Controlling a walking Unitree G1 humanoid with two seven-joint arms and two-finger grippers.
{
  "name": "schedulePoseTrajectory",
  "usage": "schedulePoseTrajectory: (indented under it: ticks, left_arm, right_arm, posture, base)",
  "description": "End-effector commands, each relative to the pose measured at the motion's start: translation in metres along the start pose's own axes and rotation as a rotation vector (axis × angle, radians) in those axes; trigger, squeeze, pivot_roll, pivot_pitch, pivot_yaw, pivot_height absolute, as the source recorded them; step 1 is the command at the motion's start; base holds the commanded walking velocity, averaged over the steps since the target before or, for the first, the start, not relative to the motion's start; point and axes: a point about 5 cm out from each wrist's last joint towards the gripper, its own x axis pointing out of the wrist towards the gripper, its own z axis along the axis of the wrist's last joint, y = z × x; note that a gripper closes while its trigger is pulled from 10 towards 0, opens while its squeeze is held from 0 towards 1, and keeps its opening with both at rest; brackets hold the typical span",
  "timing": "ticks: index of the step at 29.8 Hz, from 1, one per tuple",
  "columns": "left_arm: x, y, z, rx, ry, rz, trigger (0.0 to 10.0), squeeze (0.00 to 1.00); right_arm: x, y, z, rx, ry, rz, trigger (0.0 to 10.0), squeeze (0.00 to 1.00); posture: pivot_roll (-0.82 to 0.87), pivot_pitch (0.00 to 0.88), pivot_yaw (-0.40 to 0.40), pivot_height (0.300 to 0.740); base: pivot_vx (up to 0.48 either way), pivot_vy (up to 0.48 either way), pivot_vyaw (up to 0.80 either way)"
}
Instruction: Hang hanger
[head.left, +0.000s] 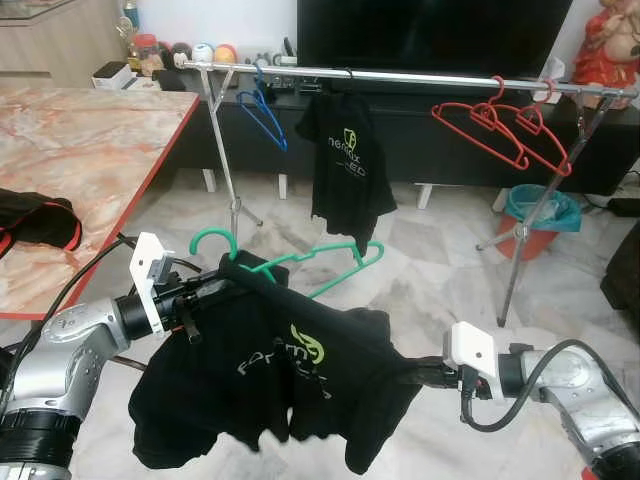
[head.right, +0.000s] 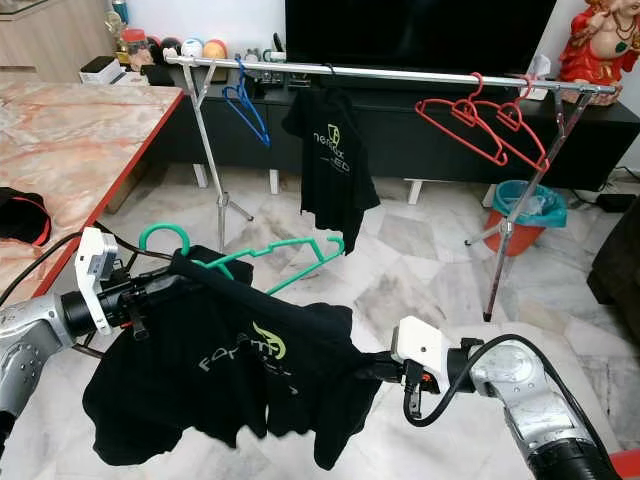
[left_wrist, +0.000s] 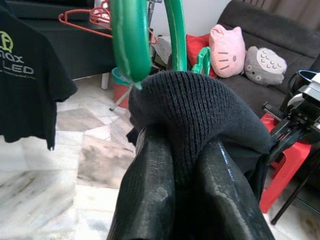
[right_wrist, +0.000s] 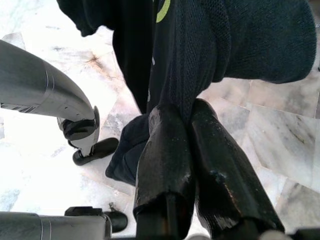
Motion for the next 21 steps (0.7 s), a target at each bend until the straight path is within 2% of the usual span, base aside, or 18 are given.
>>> schedulePoseTrajectory:
  ticks: [1, 2, 5, 6, 7, 8, 15, 21]
  left_arm:
    - [0.003, -0.003, 0.016, 0.045, -0.053, -0.005, 10.0, 0.0]
    - [0.008, -0.008, 0.012, 0.044, -0.041, -0.029, 10.0, 0.0]
    - [0.018, -0.016, 0.005, 0.049, -0.022, -0.06, 10.0, 0.0]
    - [0.021, -0.018, 0.003, 0.046, -0.016, -0.071, 10.0, 0.0]
    - [0.025, -0.021, 0.0, 0.047, -0.004, -0.089, 10.0, 0.0]
    - [0.026, -0.022, -0.002, 0.053, 0.007, -0.099, 10.0, 0.0]
    - [0.029, -0.024, -0.003, 0.06, 0.03, -0.121, 10.0, 0.0]
    - [0.03, -0.025, -0.008, 0.084, 0.083, -0.148, 10.0, 0.0]
  right_arm:
    - [-0.001, 0.003, -0.009, 0.026, 0.044, 0.002, 0.0, 0.0]
    - [0.001, 0.002, -0.009, 0.019, 0.044, -0.012, 10.0, 0.0]
    - [0.005, 0.0, -0.006, 0.009, 0.033, -0.043, 10.0, 0.0]
    - [0.007, 0.0, -0.005, 0.019, 0.023, -0.043, 10.0, 0.15]
    - [0.009, 0.001, -0.004, 0.032, 0.01, -0.035, 10.0, 0.9]
    - [0.01, 0.003, -0.004, 0.037, 0.008, -0.022, 10.0, 1.0]
    - [0.009, 0.006, -0.006, 0.032, 0.024, -0.009, 10.0, 1.0]
    - [0.007, 0.012, -0.007, 0.023, 0.053, 0.058, 10.0, 1.0]
  posture:
    - [0.03, 0.005, -0.034, 0.74]
    - [0.03, 0.004, -0.034, 0.74]
    - [0.03, 0.005, -0.033, 0.74]
    - [0.03, 0.005, -0.032, 0.74]
    - [0.03, 0.005, -0.032, 0.74]
    - [0.03, 0.007, -0.032, 0.74]
    - [0.03, 0.01, -0.027, 0.74]
    - [0.03, 0.011, -0.026, 0.74]
  base:
    - [0.0, 0.0, 0.0]
    - [0.0, 0.0, 0.0]
    - [0.0, 0.0, 0.0]
    - [0.0, 0.0, 0.0]
    - [0.0, 0.0, 0.0]
    - [0.0, 0.0, 0.0]
    - [0.0, 0.0, 0.0]
    - [0.0, 0.0, 0.0]
